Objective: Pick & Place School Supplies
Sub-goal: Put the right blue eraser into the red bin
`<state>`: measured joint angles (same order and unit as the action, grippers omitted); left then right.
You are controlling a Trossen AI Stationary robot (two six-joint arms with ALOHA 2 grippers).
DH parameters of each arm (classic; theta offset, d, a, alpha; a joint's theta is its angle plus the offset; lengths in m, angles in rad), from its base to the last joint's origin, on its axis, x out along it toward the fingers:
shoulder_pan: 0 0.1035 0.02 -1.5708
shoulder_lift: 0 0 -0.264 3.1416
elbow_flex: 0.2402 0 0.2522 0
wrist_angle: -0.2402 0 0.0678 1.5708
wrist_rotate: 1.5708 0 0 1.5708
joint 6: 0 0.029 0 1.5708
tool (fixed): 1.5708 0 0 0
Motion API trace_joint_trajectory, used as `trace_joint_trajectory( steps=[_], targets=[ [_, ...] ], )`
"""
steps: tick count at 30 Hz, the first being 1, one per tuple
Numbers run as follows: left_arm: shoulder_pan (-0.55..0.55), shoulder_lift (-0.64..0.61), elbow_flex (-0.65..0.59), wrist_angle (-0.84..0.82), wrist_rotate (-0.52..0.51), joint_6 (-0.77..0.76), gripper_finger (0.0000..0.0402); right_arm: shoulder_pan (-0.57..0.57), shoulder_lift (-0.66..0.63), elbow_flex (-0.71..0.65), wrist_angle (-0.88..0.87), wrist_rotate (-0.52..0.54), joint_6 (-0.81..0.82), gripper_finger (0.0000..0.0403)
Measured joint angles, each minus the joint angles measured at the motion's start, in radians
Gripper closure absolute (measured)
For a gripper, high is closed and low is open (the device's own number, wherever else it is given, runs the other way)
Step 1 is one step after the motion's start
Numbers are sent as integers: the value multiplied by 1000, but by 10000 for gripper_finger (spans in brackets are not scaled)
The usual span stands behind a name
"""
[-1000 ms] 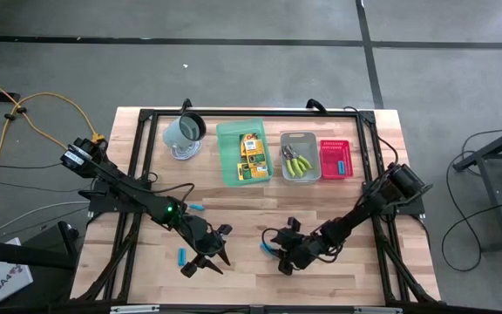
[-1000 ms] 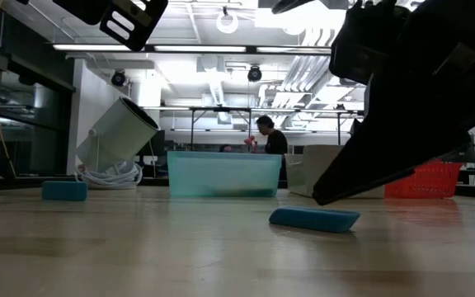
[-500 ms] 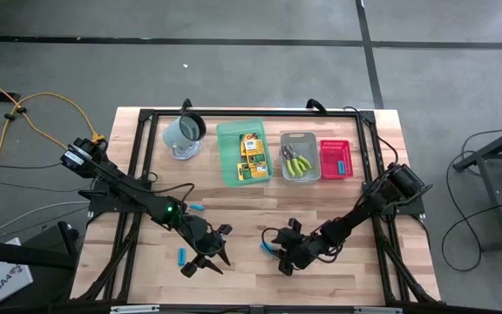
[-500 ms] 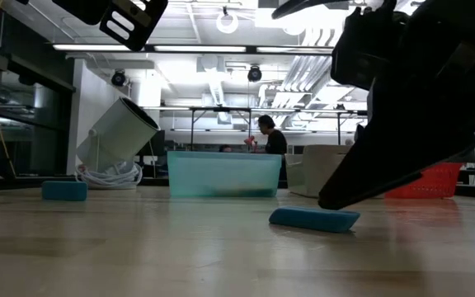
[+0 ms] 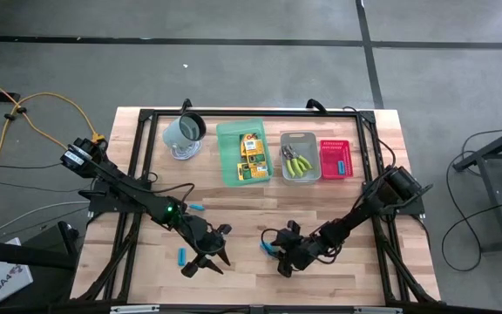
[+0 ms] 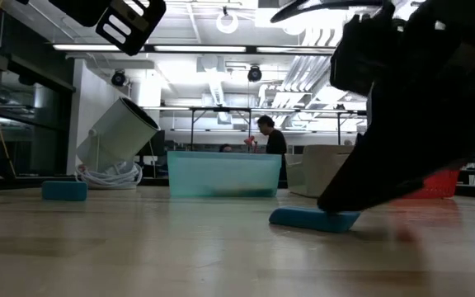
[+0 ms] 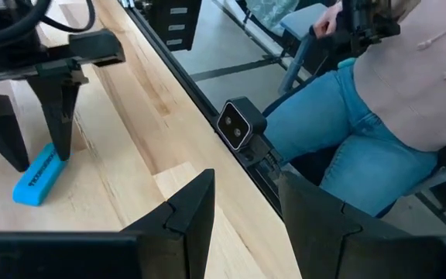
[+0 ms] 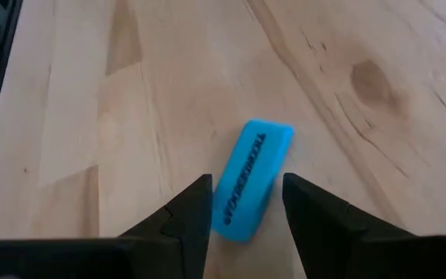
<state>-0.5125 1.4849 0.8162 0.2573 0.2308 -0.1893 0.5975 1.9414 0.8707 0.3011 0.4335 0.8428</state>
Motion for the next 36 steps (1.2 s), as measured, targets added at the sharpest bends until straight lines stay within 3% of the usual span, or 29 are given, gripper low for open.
trace_joint_trajectory(
  steps=[6, 15, 28, 36],
  targets=[
    [0, 0, 0, -5, -19, -2, 259, 1, 75, 3, 129, -1, -4, 252],
    [0, 0, 0, -5, -24, -2, 259, 6, 79, 3, 112, 6, -13, 256],
    [0, 0, 0, -4, -24, -2, 259, 22, 81, 1, 96, 16, -59, 316],
    [0, 0, 0, -4, -24, -2, 259, 23, 81, 1, 98, 15, -59, 319]
  ],
)
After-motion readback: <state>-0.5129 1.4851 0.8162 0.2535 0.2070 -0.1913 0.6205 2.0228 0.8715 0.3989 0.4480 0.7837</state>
